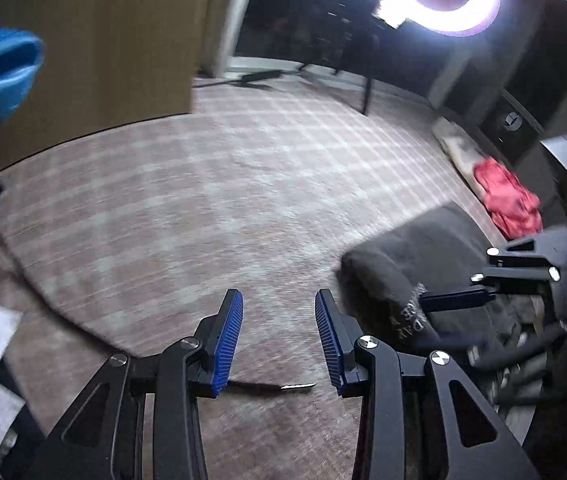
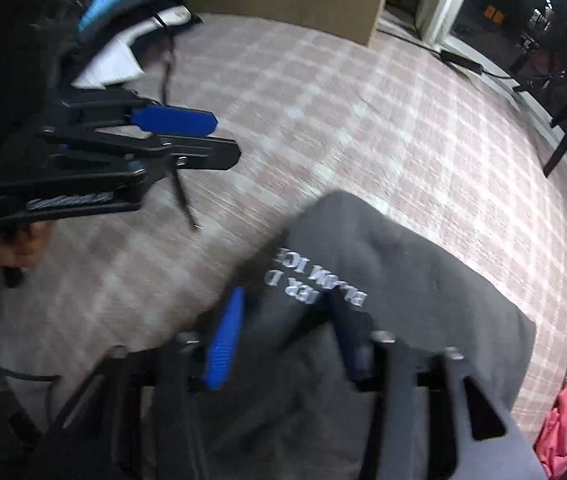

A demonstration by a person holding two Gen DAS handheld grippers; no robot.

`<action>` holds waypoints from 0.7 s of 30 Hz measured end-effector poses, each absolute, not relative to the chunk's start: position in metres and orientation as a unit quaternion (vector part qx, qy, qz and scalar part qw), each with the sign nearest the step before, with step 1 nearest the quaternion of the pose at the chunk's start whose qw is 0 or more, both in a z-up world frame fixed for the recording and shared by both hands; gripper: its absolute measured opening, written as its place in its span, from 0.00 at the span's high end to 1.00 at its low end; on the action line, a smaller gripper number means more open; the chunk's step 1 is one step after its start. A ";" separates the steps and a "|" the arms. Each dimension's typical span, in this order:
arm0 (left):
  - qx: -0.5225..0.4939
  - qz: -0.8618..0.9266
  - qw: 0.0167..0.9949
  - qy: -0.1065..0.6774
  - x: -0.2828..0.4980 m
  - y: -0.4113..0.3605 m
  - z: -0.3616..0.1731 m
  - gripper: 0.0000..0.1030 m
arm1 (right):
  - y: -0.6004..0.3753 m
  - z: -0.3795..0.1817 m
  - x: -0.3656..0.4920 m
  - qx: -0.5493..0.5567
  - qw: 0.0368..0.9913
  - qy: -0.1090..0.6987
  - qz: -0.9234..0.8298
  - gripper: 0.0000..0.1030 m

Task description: Fold clothes

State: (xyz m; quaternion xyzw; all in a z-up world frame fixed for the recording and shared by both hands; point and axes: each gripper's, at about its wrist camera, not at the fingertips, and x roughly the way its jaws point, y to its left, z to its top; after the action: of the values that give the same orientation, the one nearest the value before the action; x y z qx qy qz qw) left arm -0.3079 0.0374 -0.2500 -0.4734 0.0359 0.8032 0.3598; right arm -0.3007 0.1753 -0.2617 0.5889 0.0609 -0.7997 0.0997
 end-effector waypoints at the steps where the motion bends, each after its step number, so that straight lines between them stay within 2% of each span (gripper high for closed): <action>1: -0.473 0.797 0.372 0.041 -0.307 0.043 -0.253 0.65 | 0.179 -0.264 -0.303 0.593 0.097 0.055 -0.797 0.86; 2: -0.473 0.790 0.388 0.045 -0.305 0.048 -0.255 0.65 | 0.187 -0.263 -0.304 0.595 0.101 0.032 -0.797 0.91; 4: -0.473 0.778 0.411 0.055 -0.301 0.057 -0.256 0.65 | 0.201 -0.259 -0.304 0.595 0.108 -0.008 -0.796 0.92; 10: -0.465 0.755 0.456 0.078 -0.294 0.081 -0.254 0.65 | 0.221 -0.237 -0.292 0.570 0.099 -0.062 -0.813 0.93; 17: -0.453 0.756 0.457 0.120 -0.293 0.107 -0.259 0.65 | 0.231 -0.216 -0.279 0.543 0.088 -0.103 -0.829 0.93; 21: -0.462 0.757 0.457 0.068 -0.308 0.103 -0.261 0.66 | 0.234 -0.206 -0.273 0.531 0.078 -0.109 -0.837 0.93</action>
State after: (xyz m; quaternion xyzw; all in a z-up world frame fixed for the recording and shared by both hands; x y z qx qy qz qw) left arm -0.3079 0.1031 -0.2614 -0.4618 0.0682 0.7570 0.4572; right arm -0.2733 0.2337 -0.2062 0.5309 -0.1089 -0.8368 0.0784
